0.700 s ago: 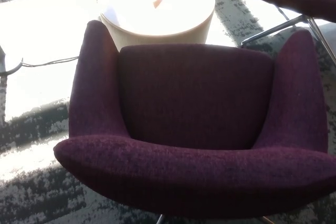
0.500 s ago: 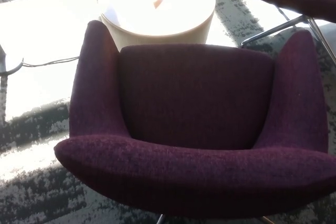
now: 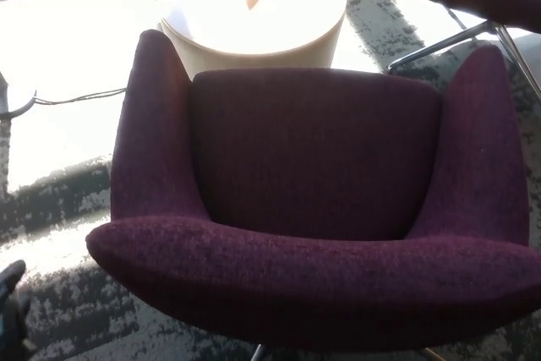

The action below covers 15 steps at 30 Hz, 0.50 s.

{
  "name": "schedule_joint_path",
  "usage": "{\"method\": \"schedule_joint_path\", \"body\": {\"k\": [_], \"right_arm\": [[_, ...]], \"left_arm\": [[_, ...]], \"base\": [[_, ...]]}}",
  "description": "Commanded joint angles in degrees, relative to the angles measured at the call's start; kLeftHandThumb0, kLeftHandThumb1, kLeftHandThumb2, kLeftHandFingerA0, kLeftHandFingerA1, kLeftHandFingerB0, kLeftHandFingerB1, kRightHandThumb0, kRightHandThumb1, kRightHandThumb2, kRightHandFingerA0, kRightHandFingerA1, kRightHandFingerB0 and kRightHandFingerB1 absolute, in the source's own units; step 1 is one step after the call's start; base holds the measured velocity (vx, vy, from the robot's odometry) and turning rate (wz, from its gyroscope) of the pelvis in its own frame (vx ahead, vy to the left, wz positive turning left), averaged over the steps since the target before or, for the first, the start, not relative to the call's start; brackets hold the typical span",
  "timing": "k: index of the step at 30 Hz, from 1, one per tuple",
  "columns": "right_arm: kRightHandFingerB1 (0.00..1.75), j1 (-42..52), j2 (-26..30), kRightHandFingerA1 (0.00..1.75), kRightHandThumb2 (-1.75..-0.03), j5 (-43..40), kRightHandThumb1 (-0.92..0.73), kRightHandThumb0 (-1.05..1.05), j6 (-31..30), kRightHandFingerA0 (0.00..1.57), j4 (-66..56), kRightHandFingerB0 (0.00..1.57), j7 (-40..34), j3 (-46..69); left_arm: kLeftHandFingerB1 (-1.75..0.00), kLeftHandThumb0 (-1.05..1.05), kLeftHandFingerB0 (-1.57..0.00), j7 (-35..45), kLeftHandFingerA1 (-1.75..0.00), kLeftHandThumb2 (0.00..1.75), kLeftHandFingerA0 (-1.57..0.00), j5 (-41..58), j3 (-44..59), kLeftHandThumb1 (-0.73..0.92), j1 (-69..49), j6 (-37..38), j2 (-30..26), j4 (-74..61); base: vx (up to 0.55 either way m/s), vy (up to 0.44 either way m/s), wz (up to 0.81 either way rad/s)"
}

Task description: The robot stands in front of a sofa and uses its left hand to push the left side of the sofa

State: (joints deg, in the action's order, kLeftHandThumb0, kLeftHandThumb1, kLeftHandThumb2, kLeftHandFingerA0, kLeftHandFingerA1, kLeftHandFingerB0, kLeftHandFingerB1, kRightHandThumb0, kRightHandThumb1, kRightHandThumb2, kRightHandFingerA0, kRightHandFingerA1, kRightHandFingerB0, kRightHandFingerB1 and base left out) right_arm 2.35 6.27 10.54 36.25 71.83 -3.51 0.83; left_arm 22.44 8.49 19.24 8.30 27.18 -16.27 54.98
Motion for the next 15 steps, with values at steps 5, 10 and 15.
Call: {"method": "schedule_joint_path", "body": {"k": [5, 10, 15], "right_arm": [[0.41, 0.1, 0.1, 0.41, -0.65, -0.6, -0.84, -0.61, 1.8, 0.57, 0.9, 0.54, -0.6, 0.5], [0.41, -0.1, 0.2, 0.42, -0.65, -0.3, -0.84, -0.62, 1.8, 0.58, 1.0, 0.54, -1.0, 0.2], [0.41, -0.1, 0.3, 0.41, -0.66, -0.1, -0.84, -0.63, 2.0, 0.57, 0.9, 0.54, -1.1, 0.1]], "left_arm": [[-0.03, -0.96, 0.00, 1.8, 0.00, 1.17, 0.00, -1.3, -3.4, 0.88, 5.6, -5.4, -5.7, -2.7], [0.00, -0.90, 0.00, 3.1, 0.00, 0.95, 0.00, -0.8, -5.5, 0.92, 11.5, -11.1, -6.2, -0.5], [0.00, -0.93, 0.00, 3.3, 0.00, 0.97, 0.00, -2.5, -8.3, 0.92, 15.5, -12.6, -6.5, 2.1]], "base": [[0.00, 0.000, 0.00], [0.00, 0.000, 0.00], [0.00, 0.000, 0.00]]}}
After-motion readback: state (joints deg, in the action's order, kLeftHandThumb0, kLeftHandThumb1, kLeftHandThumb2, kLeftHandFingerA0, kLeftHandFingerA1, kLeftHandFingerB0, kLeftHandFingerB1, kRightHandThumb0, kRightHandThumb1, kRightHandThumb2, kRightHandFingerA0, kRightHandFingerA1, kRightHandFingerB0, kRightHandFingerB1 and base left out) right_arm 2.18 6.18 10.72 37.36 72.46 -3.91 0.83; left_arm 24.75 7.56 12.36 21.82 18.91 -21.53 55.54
